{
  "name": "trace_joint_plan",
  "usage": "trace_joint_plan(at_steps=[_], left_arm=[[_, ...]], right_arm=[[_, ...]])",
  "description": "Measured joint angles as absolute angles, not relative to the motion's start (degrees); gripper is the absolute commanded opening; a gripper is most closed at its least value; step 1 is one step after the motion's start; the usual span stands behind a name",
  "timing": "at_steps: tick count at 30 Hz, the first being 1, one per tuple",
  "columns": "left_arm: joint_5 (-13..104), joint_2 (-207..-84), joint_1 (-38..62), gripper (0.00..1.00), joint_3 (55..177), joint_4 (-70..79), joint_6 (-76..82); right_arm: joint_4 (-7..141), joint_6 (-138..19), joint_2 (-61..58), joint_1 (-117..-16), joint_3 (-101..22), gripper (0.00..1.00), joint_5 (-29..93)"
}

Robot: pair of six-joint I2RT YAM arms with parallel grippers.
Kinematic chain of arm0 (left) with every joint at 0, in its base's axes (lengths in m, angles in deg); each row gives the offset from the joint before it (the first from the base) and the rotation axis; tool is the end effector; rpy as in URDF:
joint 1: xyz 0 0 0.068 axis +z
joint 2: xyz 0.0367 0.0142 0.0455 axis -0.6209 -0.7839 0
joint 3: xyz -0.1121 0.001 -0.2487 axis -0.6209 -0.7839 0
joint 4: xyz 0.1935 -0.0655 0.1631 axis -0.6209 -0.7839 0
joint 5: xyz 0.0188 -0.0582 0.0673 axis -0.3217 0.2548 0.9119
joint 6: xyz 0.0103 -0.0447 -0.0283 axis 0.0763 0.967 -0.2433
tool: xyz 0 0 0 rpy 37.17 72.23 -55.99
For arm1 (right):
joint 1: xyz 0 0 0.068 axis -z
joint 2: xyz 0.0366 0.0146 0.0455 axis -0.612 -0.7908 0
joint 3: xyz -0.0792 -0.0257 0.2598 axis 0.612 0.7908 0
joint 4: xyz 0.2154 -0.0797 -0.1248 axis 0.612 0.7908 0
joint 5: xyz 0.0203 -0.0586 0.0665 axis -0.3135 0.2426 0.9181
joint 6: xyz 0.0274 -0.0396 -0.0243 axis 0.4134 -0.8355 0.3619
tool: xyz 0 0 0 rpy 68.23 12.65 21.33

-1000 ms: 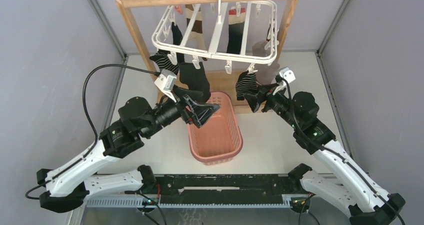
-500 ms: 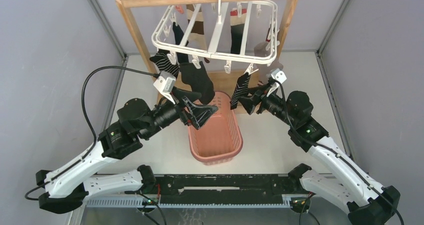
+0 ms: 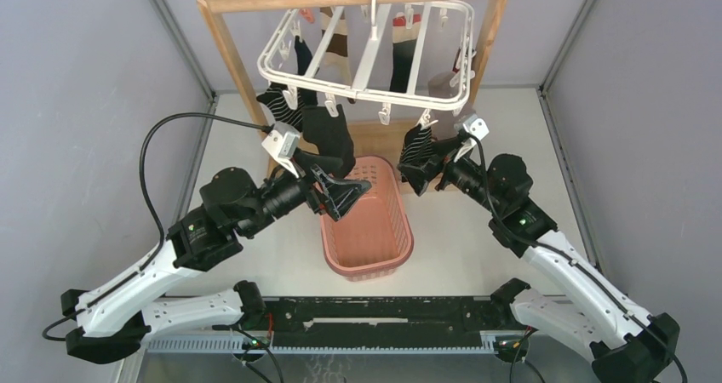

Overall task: Remove the socks clipped to the hanger
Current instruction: Remove the sock from the hanger.

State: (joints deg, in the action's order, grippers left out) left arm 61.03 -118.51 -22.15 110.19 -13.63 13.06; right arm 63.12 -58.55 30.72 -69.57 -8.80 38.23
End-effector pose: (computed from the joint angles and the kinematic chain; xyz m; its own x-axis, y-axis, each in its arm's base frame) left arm 0.0860 -0.1430 0.4479 -0.2820 -0.2569 -0.9244 0.7492 0.5428 -0.3794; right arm 0.1687 0.1150 0.3555 -0.1023 0.0929 -0.9904 -0.7120 0.6884 0.1381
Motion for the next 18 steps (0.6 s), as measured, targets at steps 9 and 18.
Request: trace_joint_plan(at_steps=[9, 18], left_arm=[[61.0, -118.5, -22.2, 1.00, 110.2, -14.8, 12.9], [61.6, -118.6, -22.2, 1.00, 110.2, -15.0, 12.2]], right_arm=[[62.4, -58.4, 26.3, -70.9, -8.8, 0.84, 34.9], [61.3, -57.8, 24.9, -71.6, -8.8, 0.12, 35.0]])
